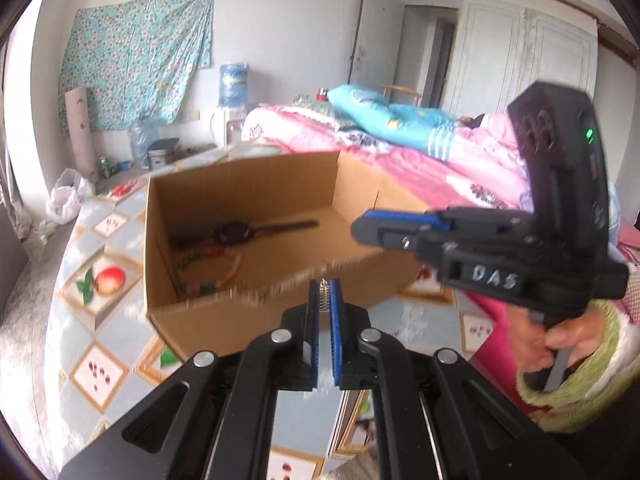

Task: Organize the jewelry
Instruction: 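Carry the ring with the right gripper over the box while the left carries the charm, then open the right gripper over the box while the left gripper opens to drop the charm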

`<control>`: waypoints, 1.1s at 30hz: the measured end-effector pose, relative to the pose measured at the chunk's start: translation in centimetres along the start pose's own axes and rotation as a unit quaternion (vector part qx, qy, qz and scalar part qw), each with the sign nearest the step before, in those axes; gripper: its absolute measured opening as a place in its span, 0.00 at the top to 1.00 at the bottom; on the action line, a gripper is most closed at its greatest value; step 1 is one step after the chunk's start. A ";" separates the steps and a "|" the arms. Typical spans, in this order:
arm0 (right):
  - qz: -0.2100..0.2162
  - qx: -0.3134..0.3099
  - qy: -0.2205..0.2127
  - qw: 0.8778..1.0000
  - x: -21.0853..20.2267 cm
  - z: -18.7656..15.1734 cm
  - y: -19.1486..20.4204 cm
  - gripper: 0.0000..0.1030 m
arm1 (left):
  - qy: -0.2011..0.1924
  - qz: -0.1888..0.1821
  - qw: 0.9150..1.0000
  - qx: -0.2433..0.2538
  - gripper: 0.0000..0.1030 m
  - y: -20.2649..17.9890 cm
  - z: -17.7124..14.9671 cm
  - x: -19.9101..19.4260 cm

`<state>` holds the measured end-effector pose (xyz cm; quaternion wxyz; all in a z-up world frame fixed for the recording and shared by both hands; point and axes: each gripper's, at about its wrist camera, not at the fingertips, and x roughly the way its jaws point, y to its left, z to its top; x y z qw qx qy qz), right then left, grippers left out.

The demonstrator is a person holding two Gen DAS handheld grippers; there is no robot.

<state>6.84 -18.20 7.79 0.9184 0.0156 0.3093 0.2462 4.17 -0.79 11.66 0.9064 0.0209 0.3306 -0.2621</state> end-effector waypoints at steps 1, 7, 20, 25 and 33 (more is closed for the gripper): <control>-0.003 0.005 0.004 1.000 0.5 0.3 -0.1 0.90 | -0.001 0.001 1.000 0.000 0.96 0.1 0.7 0.3; -0.001 0.061 0.043 0.997 3.6 2.8 -2.8 0.90 | 0.028 0.016 0.999 -0.004 0.96 0.6 4.4 4.7; -0.015 0.133 0.061 0.989 6.9 4.7 -6.4 0.72 | 0.103 0.059 0.992 -0.040 0.95 3.5 6.5 12.0; -0.024 0.124 0.056 0.990 6.4 4.4 -6.1 0.64 | 0.106 0.064 0.991 -0.044 0.88 3.8 6.0 12.2; -0.026 0.121 0.040 0.992 4.8 4.4 -5.5 0.56 | 0.079 0.067 0.994 -0.045 0.75 3.3 5.9 9.8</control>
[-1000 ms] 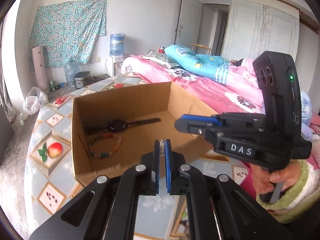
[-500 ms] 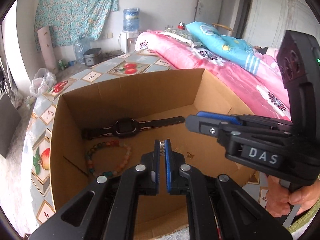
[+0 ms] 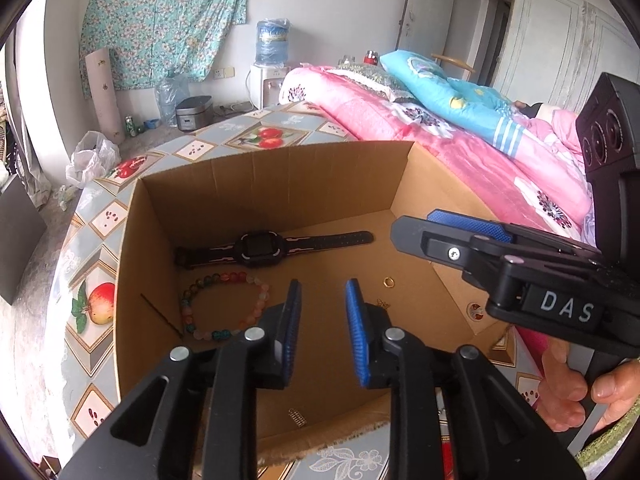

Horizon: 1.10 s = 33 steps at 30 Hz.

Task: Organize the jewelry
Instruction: 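Open the right gripper over the box while the left gripper opens to drop the charm, then lift both open grippers out of the box and back toward the table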

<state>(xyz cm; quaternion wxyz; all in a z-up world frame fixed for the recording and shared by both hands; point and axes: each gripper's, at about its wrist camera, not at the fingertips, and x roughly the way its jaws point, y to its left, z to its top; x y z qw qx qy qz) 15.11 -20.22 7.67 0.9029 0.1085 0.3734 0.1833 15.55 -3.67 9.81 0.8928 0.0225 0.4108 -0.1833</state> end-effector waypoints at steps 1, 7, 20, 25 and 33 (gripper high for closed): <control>0.001 -0.002 -0.004 1.000 -0.5 -0.1 0.2 0.55 | -0.006 0.000 1.000 0.000 0.72 0.0 -0.2 -0.5; 0.001 -0.013 -0.022 1.000 -3.0 -0.7 0.8 0.45 | -0.035 -0.007 0.999 -0.003 0.56 -0.1 -1.8 -3.6; -0.064 -0.058 -0.037 0.996 -11.4 -5.0 -1.7 0.14 | -0.052 -0.014 0.999 -0.003 0.19 -0.3 -8.1 -9.4; -0.092 -0.049 0.041 0.994 -9.4 -8.0 -2.8 0.12 | -0.003 -0.003 1.000 -0.006 0.14 -1.0 -10.6 -7.0; -0.157 -0.092 0.156 0.971 -2.8 -13.7 -2.4 0.12 | 0.111 0.059 0.992 -0.001 0.14 -2.3 -12.5 -0.3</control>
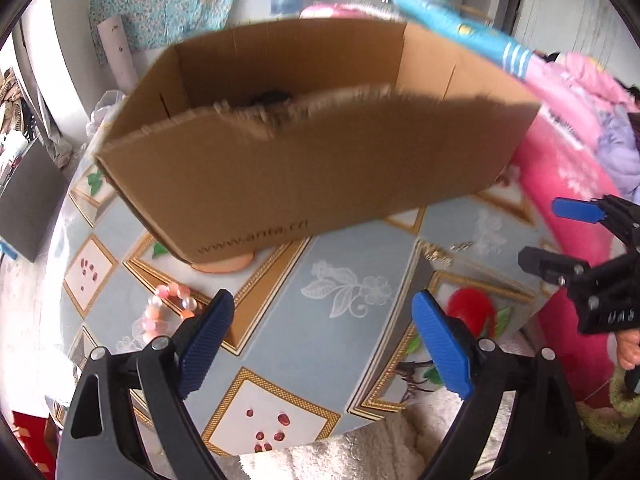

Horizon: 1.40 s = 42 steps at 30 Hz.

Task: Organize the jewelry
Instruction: 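Lift both open grippers out of the box and back toward the table, then lower the right gripper onto the gold chain charm and close it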

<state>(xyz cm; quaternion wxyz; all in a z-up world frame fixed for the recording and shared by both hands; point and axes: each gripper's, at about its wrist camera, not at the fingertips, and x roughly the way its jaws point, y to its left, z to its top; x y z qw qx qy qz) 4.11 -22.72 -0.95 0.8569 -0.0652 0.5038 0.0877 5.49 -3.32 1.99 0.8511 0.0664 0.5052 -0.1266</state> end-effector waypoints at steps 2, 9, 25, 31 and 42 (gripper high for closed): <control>-0.004 -0.003 0.012 1.000 1.0 -0.3 0.1 0.12 | 0.023 0.005 1.000 -0.012 0.14 0.0 0.2 1.3; -0.005 -0.005 0.039 0.999 3.3 -0.4 -0.1 0.09 | 0.048 0.016 0.998 -0.033 0.14 -0.4 0.2 2.8; 0.005 -0.020 0.019 1.000 3.6 -0.7 -0.4 0.08 | 0.056 0.032 0.997 -0.034 0.07 -1.8 0.0 4.3; 0.006 -0.022 0.010 1.000 3.6 -0.9 -0.6 0.08 | 0.057 0.032 0.997 -0.034 0.06 -1.7 0.0 4.4; 0.006 -0.023 0.008 1.000 3.4 -1.3 -0.6 0.08 | 0.056 0.032 0.997 -0.034 0.05 -1.7 0.2 4.3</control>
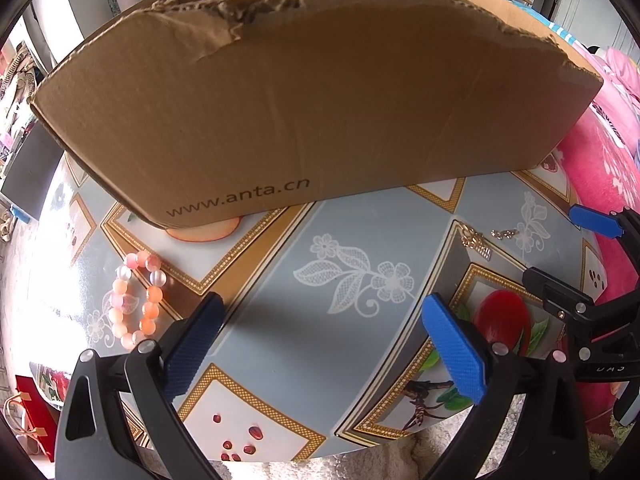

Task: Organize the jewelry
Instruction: 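Lower the right gripper onto the gold chain charm and close it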

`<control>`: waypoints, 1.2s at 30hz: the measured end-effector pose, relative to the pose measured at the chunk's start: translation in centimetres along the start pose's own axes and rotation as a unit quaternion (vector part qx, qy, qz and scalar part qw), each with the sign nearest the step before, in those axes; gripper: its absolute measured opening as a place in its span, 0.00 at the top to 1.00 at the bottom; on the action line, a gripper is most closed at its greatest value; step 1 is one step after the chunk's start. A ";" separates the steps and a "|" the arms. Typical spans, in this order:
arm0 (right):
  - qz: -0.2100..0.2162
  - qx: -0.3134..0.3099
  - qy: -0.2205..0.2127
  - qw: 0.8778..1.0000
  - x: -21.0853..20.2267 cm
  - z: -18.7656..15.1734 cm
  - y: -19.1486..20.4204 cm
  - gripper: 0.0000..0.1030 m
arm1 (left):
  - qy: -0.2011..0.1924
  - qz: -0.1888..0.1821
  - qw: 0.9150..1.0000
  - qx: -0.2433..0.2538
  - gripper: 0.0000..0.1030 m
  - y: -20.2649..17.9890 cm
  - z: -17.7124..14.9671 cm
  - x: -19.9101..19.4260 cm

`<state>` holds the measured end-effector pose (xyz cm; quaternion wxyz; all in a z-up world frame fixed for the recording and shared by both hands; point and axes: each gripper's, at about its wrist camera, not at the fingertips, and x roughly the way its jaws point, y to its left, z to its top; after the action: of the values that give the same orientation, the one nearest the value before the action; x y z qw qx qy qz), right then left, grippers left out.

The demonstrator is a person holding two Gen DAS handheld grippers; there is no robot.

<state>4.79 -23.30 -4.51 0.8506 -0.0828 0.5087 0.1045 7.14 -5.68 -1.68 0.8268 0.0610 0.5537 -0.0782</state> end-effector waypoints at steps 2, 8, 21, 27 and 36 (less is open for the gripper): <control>0.002 -0.001 -0.003 1.000 -0.1 0.0 0.0 0.08 | 0.000 0.000 1.000 0.000 0.05 0.1 0.0 0.0; -0.020 0.004 -0.026 0.999 -1.0 -0.1 -0.3 0.08 | -0.002 0.000 1.000 0.001 0.05 0.1 0.0 0.1; 0.079 -0.052 -0.070 0.993 -1.7 1.3 1.0 0.63 | -0.015 -0.002 1.000 0.006 0.05 0.1 -0.2 0.0; 0.100 -0.119 -0.065 0.986 -0.7 1.6 2.3 0.78 | -0.019 -0.003 1.000 0.009 0.05 0.2 -0.4 -0.1; 0.114 -0.179 -0.052 0.976 -0.4 1.6 3.8 0.91 | -0.020 -0.006 1.000 0.017 0.05 0.2 -0.5 -0.2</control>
<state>4.92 -19.31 -3.54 0.8298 -0.1698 0.4426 0.2943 6.62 -5.34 -1.69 0.8361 0.0696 0.5361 -0.0938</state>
